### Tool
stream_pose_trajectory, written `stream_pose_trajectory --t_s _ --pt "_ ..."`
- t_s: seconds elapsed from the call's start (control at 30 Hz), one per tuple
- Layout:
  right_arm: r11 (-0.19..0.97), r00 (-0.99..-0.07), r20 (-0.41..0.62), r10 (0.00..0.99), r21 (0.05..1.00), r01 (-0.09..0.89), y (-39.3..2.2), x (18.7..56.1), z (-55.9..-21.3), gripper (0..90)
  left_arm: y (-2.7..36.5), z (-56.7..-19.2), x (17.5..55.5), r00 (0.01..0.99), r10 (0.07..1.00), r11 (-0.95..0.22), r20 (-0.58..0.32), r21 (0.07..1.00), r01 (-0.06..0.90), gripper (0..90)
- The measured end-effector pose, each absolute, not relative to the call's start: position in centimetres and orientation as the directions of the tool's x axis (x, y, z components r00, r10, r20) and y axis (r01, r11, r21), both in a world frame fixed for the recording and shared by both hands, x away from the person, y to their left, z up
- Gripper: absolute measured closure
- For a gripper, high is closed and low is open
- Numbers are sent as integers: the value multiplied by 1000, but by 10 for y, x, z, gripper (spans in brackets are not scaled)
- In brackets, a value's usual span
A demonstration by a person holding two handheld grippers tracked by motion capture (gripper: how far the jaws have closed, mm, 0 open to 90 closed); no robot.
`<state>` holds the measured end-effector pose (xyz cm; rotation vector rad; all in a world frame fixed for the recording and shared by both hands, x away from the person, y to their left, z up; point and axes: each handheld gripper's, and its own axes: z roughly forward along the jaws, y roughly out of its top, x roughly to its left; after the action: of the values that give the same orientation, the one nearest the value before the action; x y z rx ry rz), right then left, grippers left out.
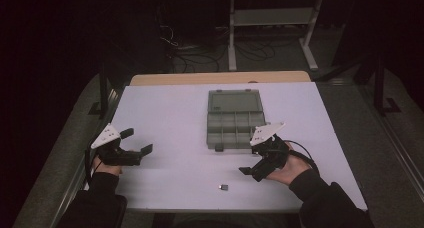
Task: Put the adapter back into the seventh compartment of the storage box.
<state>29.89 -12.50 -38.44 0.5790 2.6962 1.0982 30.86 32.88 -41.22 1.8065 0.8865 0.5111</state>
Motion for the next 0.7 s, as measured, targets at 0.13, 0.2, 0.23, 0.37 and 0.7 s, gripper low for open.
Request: stream_pose_trajectory --t_s 0.13,0.2,0.23,0.37,0.7 --pt "662 -915 -8 404 692 286 -122 299 -386 0 329 -412 309 640 766 -213 -56 918 336 0" --pt "667 -916 -5 400 687 288 -120 298 -386 0 329 -412 309 640 766 -213 -56 918 335 0" --pt "667 -916 -5 400 687 288 -120 298 -386 0 329 -412 309 640 766 -213 -56 918 335 0" --pt "674 -920 -4 391 682 284 -117 298 -387 0 329 -412 309 640 766 -213 -56 918 336 0" --pt "697 -931 0 365 663 273 -109 296 -390 0 329 -412 309 640 766 -213 -57 918 336 0"
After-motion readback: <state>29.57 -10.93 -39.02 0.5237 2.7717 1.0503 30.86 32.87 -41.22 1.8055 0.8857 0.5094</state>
